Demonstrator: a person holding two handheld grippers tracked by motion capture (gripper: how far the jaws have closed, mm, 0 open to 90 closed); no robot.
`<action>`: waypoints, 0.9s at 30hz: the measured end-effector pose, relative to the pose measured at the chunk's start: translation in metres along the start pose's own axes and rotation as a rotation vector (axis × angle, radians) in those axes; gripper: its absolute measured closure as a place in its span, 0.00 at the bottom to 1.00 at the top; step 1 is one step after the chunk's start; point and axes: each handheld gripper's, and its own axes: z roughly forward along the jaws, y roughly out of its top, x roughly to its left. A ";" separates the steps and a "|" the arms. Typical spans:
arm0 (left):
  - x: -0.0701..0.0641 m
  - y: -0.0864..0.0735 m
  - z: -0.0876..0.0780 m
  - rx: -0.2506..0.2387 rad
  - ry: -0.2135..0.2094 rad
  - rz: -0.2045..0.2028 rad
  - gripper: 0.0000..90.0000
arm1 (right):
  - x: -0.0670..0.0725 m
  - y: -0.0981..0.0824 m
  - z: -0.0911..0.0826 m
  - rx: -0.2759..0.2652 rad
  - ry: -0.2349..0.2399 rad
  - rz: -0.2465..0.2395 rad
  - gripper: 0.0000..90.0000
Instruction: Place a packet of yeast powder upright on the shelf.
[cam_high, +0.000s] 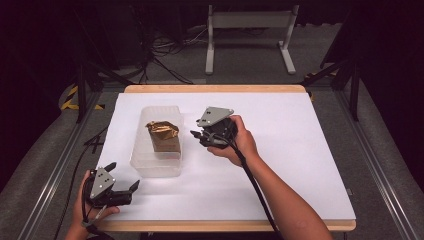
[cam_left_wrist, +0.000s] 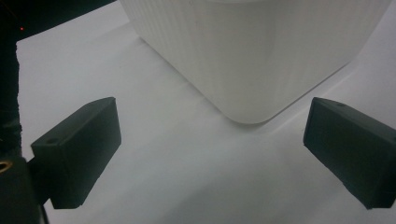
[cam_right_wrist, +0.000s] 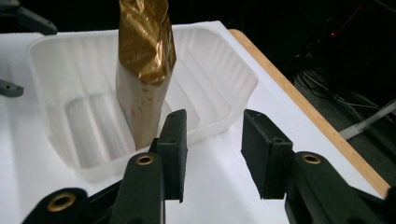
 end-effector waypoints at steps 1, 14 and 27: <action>0.000 0.000 0.000 0.000 -0.001 -0.001 0.06 | -0.001 -0.001 -0.002 0.009 -0.005 -0.005 0.67; -0.001 0.000 0.002 0.011 -0.013 0.000 0.06 | -0.014 -0.024 -0.025 0.094 -0.064 -0.019 0.50; -0.001 0.001 0.003 0.013 -0.011 -0.001 0.06 | -0.020 -0.057 -0.050 0.139 -0.140 -0.019 0.37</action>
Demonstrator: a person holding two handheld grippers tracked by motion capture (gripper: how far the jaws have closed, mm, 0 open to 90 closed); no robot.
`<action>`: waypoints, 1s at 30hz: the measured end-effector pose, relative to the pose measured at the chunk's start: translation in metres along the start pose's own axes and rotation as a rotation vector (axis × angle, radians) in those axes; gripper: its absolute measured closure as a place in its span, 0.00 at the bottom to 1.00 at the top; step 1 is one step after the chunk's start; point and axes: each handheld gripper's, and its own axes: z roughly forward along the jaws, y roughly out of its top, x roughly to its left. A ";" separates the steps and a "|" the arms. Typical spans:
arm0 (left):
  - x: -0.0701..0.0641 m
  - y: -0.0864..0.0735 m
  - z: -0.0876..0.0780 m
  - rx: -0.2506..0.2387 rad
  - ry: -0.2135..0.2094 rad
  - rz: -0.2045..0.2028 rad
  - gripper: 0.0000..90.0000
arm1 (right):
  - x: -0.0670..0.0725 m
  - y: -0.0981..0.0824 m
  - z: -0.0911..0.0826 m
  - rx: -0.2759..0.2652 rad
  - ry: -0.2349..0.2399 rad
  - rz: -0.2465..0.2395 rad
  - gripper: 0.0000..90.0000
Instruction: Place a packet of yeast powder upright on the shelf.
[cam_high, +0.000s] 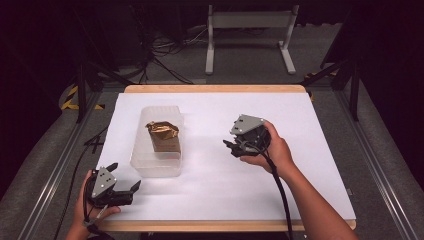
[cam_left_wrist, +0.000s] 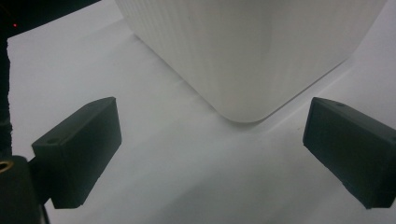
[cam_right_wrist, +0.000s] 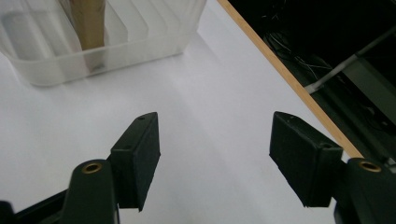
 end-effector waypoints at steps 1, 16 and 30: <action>0.000 0.000 0.000 0.002 0.000 0.001 0.06 | -0.001 -0.004 -0.002 0.005 -0.010 0.001 0.37; 0.000 0.000 0.001 0.007 0.001 0.002 0.06 | -0.012 -0.059 -0.025 0.042 -0.093 0.064 0.27; 0.000 -0.001 0.000 0.009 0.015 0.006 0.06 | -0.014 -0.113 -0.054 0.012 -0.148 0.124 0.24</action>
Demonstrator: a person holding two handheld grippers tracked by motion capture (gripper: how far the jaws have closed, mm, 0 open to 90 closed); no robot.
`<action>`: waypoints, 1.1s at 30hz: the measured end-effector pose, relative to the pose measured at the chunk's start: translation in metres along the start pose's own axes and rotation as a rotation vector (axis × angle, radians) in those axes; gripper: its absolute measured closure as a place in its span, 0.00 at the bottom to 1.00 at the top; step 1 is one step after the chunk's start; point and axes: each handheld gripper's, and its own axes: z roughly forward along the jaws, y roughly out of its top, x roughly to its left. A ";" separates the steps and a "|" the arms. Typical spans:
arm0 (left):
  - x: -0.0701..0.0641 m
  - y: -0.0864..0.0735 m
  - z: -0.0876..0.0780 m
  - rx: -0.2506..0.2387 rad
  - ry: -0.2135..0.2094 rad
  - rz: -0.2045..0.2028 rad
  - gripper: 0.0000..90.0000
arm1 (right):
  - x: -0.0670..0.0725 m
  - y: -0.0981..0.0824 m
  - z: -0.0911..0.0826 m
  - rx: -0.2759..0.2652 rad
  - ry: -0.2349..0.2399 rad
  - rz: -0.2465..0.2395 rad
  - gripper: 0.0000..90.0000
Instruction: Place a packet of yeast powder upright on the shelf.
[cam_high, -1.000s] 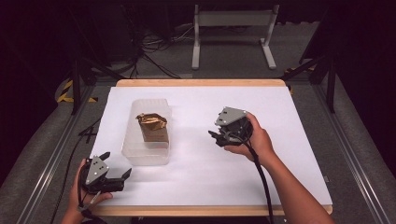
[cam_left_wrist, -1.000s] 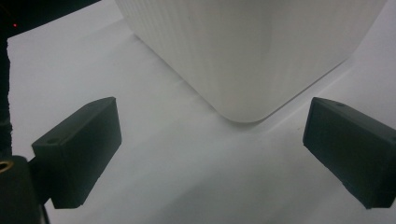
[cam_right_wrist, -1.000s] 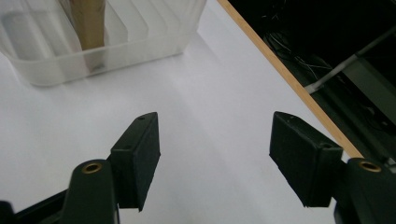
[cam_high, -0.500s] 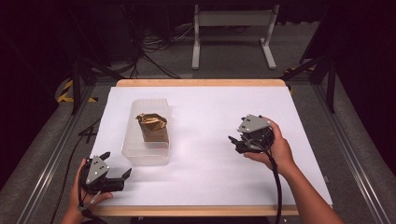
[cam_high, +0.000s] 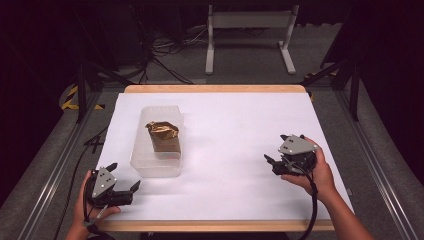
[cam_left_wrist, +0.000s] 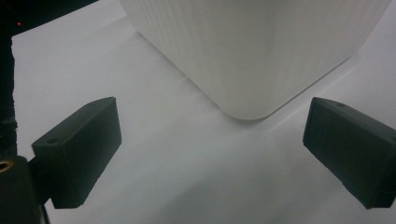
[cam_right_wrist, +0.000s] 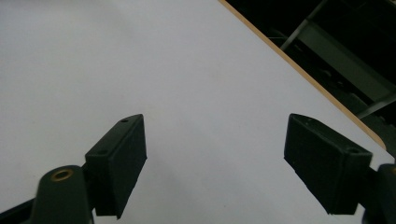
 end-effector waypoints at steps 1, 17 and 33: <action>0.000 0.000 0.000 0.000 -0.001 0.000 0.06 | -0.001 -0.003 -0.001 -0.001 0.007 0.012 0.22; -0.001 0.000 0.000 0.001 0.002 0.002 0.06 | -0.008 -0.061 -0.027 -0.006 -0.031 0.093 0.20; 0.000 0.001 0.001 0.001 -0.001 0.003 0.06 | -0.006 -0.100 -0.039 -0.002 -0.062 0.135 0.17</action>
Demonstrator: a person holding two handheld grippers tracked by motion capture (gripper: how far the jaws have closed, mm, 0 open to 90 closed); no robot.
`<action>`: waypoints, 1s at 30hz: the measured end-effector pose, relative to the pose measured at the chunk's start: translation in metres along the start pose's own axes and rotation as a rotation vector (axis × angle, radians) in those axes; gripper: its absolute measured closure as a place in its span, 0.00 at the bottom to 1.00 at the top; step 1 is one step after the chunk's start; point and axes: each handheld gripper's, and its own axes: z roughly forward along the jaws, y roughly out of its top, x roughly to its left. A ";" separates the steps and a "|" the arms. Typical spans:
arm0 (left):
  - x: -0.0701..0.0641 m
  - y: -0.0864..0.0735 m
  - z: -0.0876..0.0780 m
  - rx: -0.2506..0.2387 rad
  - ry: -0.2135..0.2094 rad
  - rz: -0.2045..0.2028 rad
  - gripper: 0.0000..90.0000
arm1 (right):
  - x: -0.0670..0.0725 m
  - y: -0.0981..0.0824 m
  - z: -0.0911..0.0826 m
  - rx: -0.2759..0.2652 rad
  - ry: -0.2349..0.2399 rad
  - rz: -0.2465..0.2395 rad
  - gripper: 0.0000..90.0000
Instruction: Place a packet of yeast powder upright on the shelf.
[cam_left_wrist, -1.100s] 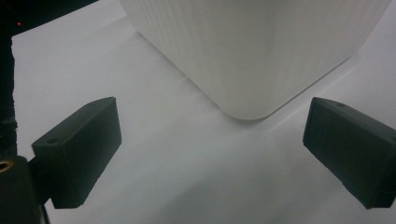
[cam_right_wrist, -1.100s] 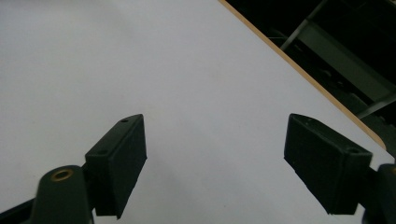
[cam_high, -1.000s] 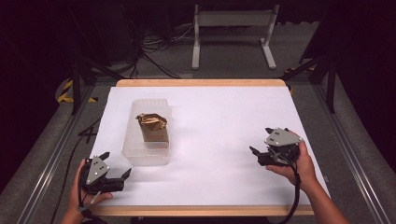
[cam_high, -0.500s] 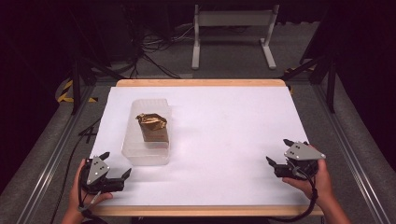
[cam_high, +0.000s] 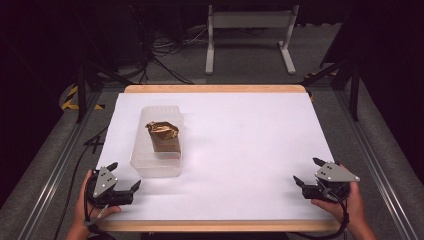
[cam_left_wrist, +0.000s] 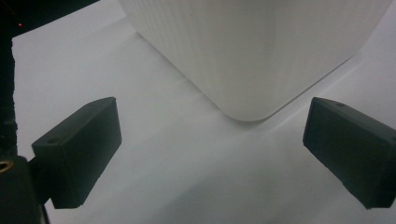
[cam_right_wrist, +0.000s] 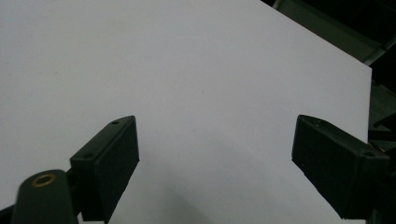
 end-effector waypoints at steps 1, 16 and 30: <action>0.000 0.000 0.000 -0.001 -0.001 0.000 0.06 | -0.001 -0.003 -0.001 -0.004 -0.003 0.004 0.16; 0.001 0.002 0.001 -0.011 -0.003 -0.004 0.06 | -0.005 -0.034 -0.013 -0.096 -0.054 0.122 0.10; 0.002 0.002 0.002 -0.014 -0.004 -0.011 0.06 | -0.008 -0.044 -0.015 -0.129 -0.068 0.191 0.10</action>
